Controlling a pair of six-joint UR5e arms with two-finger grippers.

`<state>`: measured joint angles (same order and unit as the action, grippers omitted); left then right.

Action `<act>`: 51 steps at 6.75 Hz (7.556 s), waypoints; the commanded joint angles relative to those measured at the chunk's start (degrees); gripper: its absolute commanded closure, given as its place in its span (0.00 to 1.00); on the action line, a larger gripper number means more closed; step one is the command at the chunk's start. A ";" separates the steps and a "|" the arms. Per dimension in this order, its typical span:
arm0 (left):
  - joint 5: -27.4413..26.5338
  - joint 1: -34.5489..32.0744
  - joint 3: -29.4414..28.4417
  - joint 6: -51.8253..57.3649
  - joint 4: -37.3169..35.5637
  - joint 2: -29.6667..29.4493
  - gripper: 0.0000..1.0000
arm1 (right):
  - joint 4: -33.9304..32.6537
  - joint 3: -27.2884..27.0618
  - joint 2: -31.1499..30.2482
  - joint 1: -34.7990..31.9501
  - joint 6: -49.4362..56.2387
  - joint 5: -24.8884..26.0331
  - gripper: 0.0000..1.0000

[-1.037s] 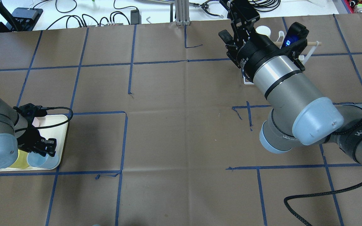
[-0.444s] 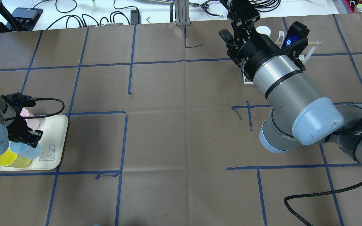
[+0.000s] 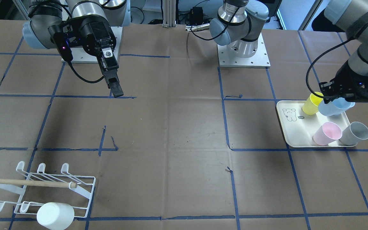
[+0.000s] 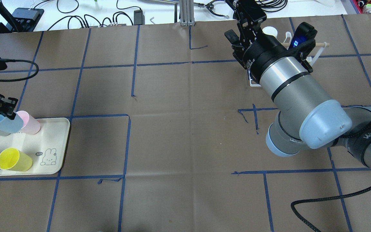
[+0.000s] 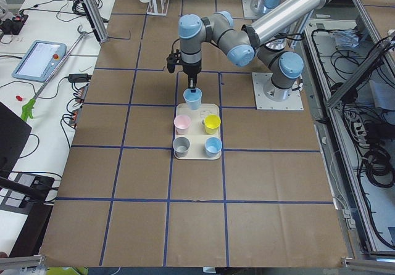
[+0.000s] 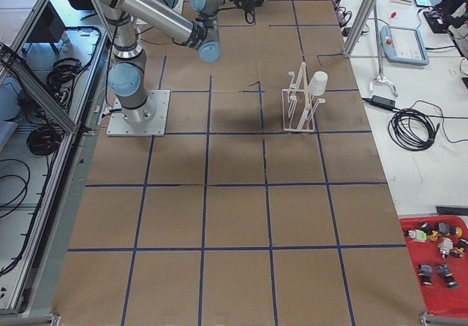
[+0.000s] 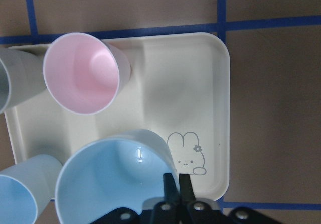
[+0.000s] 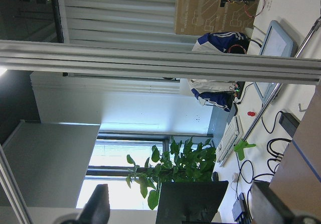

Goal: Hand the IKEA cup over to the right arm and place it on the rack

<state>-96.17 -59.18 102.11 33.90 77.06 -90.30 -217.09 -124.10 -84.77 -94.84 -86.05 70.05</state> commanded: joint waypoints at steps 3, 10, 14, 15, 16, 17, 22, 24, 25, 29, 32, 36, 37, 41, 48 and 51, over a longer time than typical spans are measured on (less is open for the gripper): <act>13.31 -0.06 -10.09 6.14 6.19 -2.08 1.00 | -0.09 0.00 0.05 0.10 0.00 0.00 0.00; 57.22 -9.69 -8.07 13.30 -31.43 -14.27 1.00 | 0.09 0.00 0.40 0.19 0.00 0.00 0.00; 66.59 -18.24 -2.57 11.98 -60.35 -21.84 1.00 | 0.09 0.00 0.40 0.19 0.00 0.00 0.00; 69.25 -18.95 1.38 7.80 -70.28 -23.42 1.00 | 0.09 0.00 0.40 0.19 0.00 0.00 0.00; 69.27 -19.22 4.82 1.76 -83.60 -25.09 1.00 | 0.09 -0.09 0.40 0.19 0.00 0.00 0.00; 69.53 -19.39 7.03 -5.44 -96.44 -27.28 1.00 | 0.00 -0.09 0.40 0.19 0.00 0.00 0.00; 68.31 -27.48 8.10 -12.19 -105.97 -28.00 0.99 | 1.92 -0.09 3.65 0.19 -0.88 0.26 0.00; 68.31 -27.48 8.10 -12.54 -106.06 -28.27 0.99 | 8.51 -0.26 3.38 -0.25 -2.54 0.18 0.00; 68.31 -27.48 8.10 -12.54 -106.06 -28.36 0.99 | 13.22 -0.18 3.47 -0.43 -2.55 -0.17 0.00; 68.66 -27.57 8.19 -12.72 -105.97 -28.45 0.98 | 20.74 1.13 5.92 -4.11 -1.50 -0.44 0.00; 68.75 -27.74 8.19 -12.72 -105.97 -28.44 0.97 | 20.83 7.11 9.27 -5.70 -2.37 -0.35 0.00; 68.66 -27.92 8.19 -12.72 -105.97 -28.44 0.97 | 22.24 14.14 15.06 -5.88 -6.05 -0.35 0.00; 68.66 -27.92 8.19 -12.72 -105.97 -28.36 0.97 | 22.32 14.85 15.51 -5.88 -6.15 -0.26 0.00; 68.66 -27.92 8.19 -12.72 -105.97 -28.44 0.96 | 22.24 20.38 20.61 -7.11 -8.61 -0.18 0.01; 68.83 -27.92 8.10 -12.81 -105.97 -28.36 0.94 | 22.94 21.45 21.23 -8.16 -9.75 -0.18 0.01; 68.83 -27.92 8.10 -12.81 -105.97 -28.27 0.92 | 22.94 21.45 21.23 -8.16 -9.67 -0.18 0.05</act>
<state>-27.34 -87.10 110.25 21.10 -28.90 -118.58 -194.15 -102.66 -63.55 -102.98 -95.76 69.87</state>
